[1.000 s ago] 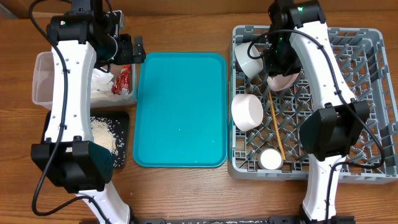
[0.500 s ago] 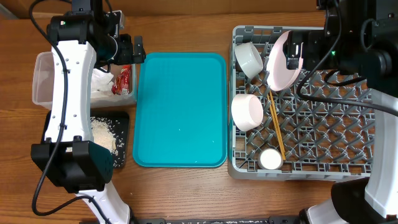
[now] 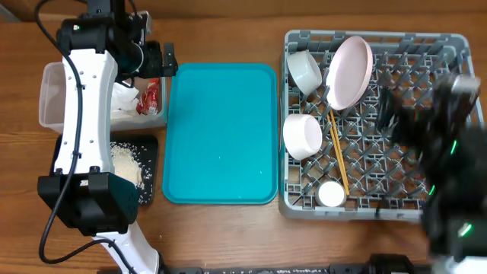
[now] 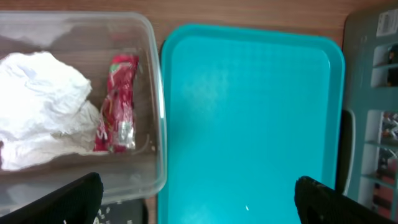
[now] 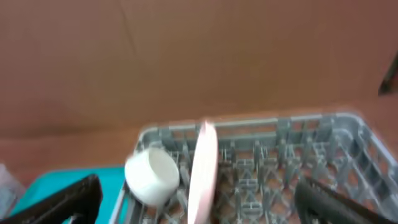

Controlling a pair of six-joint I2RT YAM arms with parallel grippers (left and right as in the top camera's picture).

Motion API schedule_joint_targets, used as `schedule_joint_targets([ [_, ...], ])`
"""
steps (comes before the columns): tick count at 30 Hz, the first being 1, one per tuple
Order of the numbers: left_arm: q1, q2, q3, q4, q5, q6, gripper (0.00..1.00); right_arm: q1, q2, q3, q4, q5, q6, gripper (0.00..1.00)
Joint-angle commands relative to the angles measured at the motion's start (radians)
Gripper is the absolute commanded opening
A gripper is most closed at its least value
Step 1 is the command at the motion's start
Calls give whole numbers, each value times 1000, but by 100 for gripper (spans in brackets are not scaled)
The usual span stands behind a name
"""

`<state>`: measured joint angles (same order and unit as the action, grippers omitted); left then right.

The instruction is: Sort waste into correct bins and load items into the dishwasher

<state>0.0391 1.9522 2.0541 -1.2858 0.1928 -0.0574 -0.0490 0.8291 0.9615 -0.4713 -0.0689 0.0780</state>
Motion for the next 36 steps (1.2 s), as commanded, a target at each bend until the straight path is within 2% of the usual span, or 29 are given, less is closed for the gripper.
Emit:
schedule_joint_targets([
  [1,-7,-10,4,3,-2,-10,100,-18,-351,-421,185,-39,0,100],
  [2,-7,-10,4,3,-2,-10,100,-19,-406,-490,226,-42,0,100],
  [4,-7,-10,4,3,-2,-10,100,-19,-590,-758,362,-67,0,100],
  [8,-7,-10,4,3,-2,-10,100,-18,-748,-928,488,-76,1,100],
  [12,-7,-10,4,3,-2,-10,100,-9,-827,-954,464,-100,1,100],
  [13,-7,-10,4,3,-2,-10,100,10,-827,-954,402,-105,1,100],
  [33,-7,-10,4,3,-2,-10,100,27,-826,-953,402,-82,0,100],
  [36,-6,-10,4,7,-91,-7,100,27,-826,-953,402,-82,0,100],
])
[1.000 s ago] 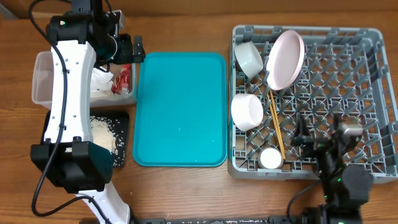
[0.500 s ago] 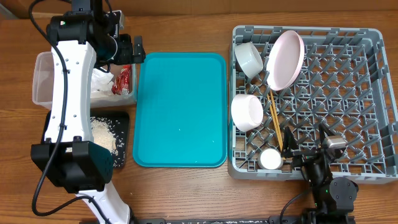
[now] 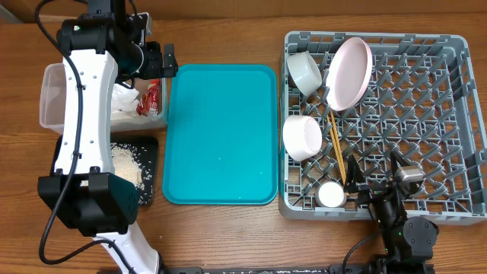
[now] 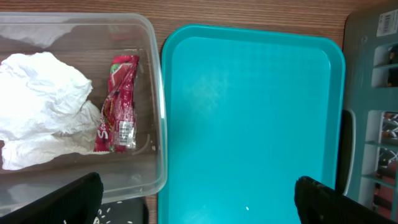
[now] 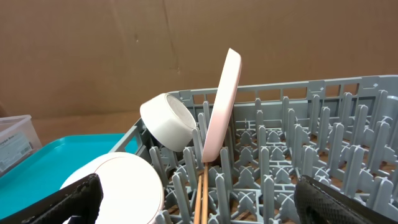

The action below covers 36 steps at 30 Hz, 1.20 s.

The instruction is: Sort waste into correct bins and load items into the dishwasher

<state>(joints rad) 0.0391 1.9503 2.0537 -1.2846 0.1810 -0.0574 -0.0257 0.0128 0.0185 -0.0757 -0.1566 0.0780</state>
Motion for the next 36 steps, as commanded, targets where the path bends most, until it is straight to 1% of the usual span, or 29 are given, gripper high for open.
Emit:
schedule_joint_targets([
  [1,-6,-8,4,6,-89,-6,100,3,-10,-10,6,5,0,100],
  [4,-6,-19,-20,62,-99,19,100,3,-10,-10,6,5,0,100],
  [5,-6,-32,-30,114,-98,21,100,3,-10,-10,6,5,0,100],
  [6,-6,-69,-72,236,-62,40,100,3,-10,-10,6,5,0,100],
  [7,-6,-135,-164,385,-28,43,100,3,-10,-10,6,5,0,100],
  [8,-6,-180,-230,467,-14,43,100,3,-10,-10,6,5,0,100],
  [12,-6,-363,-504,738,3,42,100,3,-10,-10,6,5,0,100],
  [15,-2,-524,-731,894,-4,43,100,3,-10,-10,6,5,0,100],
  [20,27,-807,-1091,1080,-8,43,100,3,-10,-10,6,5,0,100],
  [22,37,-940,-1260,1187,-8,43,100,3,-10,-10,6,5,0,100],
  [29,48,-1249,-1654,1469,-11,43,100,3,-10,-10,6,5,0,100],
  [32,48,-1353,-1780,1530,-11,43,100,3,-10,-10,6,5,0,100],
  [36,47,-1486,-1888,1533,-10,43,100,3,-10,-10,6,5,0,100],
])
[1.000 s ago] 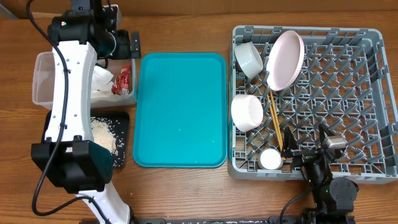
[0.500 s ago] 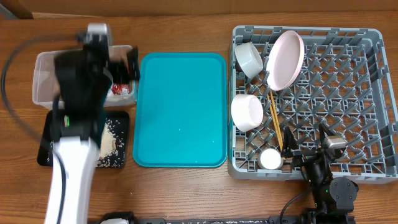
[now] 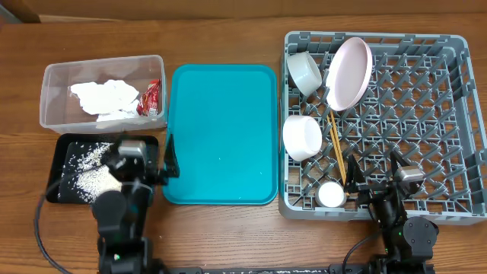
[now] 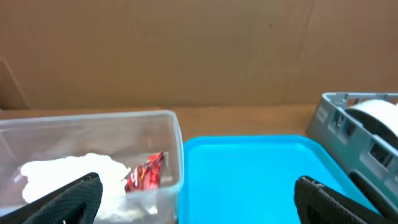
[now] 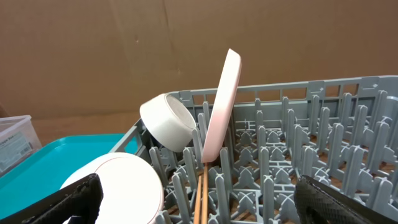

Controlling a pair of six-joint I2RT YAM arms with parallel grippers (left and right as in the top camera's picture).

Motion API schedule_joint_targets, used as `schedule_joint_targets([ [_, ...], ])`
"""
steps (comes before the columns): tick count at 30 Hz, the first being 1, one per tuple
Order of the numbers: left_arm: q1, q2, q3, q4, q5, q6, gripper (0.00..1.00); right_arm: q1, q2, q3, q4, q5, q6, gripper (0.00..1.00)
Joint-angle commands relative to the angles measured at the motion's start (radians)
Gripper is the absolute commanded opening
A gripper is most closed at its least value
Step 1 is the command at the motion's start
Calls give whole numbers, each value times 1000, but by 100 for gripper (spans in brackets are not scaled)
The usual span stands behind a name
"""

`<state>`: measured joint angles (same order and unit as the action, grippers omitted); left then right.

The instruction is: Sort waste into correct bins and load items into the dishwasher

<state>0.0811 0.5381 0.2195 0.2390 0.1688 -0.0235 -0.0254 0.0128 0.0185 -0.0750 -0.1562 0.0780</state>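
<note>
A clear bin (image 3: 53, 80) at the back left holds crumpled white paper (image 3: 103, 99) and a red wrapper (image 3: 151, 97). Beside it lies a bare teal tray (image 3: 221, 129). The grey dish rack (image 3: 449, 114) carries a grey bowl (image 3: 304, 70), a pink plate (image 3: 348, 72), a white bowl (image 3: 302, 135), chopsticks (image 3: 338, 152) and a small white cup (image 3: 332, 195). My left gripper (image 4: 198, 204) is open and empty, low at the table's front left. My right gripper (image 5: 198, 204) is open and empty at the rack's front edge.
A black tray (image 3: 61, 156) with scattered rice lies in front of the clear bin, partly under my left arm (image 3: 125, 194). Brown cardboard (image 4: 186, 50) backs the table in both wrist views.
My left arm was stretched out over the clear bin and the tray's left edge. It now sits folded low at the table's front left. The right arm has not moved.
At first my left gripper hung open over the bin and tray edge while the right arm showed blurred above the rack. Then the right arm sat low at the rack's front. Now both arms sit low at the front, grippers open and empty.
</note>
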Motion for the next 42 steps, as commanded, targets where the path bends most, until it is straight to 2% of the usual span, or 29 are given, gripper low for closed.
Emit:
schedule_joint_targets([
  [1,5,-133,-91,10,1,10,100,3,-10,-10,5,5,0,100],
  [8,3,-340,-217,0,5,50,100,3,-10,-10,5,5,0,100],
  [14,3,-446,-215,-170,4,55,100,3,-10,-10,5,5,0,100],
  [17,-2,-499,-215,-304,-23,50,100,3,-10,-10,5,5,0,100],
  [42,-29,-534,-215,-303,-20,50,100,3,-10,-10,5,5,0,100],
])
